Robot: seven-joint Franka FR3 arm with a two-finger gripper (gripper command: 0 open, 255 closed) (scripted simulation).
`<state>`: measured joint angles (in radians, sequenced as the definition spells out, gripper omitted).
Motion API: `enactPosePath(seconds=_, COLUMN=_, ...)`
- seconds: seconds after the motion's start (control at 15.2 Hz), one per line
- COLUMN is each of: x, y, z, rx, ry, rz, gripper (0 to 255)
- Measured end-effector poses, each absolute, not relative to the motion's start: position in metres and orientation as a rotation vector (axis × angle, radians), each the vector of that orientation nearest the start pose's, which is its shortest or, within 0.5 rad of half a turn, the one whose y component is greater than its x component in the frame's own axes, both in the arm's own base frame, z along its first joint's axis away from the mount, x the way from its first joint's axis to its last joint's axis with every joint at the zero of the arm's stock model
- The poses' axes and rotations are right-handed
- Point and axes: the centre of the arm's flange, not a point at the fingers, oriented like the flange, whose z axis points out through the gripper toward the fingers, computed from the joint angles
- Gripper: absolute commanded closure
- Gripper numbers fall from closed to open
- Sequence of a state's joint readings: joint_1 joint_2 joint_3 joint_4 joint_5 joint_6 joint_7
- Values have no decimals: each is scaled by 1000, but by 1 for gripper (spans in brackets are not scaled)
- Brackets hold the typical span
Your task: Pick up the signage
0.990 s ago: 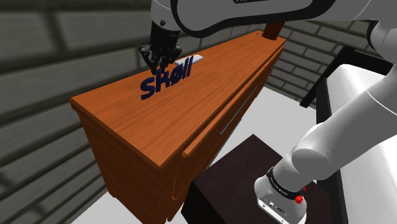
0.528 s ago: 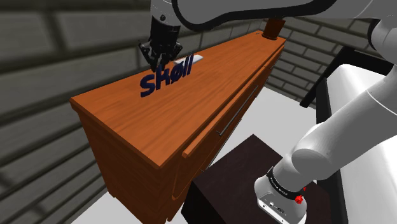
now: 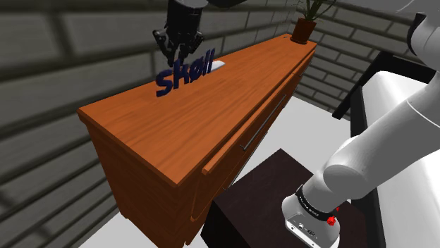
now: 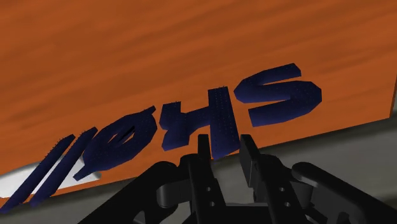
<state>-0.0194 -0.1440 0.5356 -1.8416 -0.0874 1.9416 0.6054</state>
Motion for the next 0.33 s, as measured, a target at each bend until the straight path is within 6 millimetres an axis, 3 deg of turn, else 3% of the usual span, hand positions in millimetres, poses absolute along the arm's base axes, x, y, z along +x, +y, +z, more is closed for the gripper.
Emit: enactPosePath(seconds=0.33, x=469, y=278, z=622, rx=-3126, ry=98, rz=-429, gripper=255)
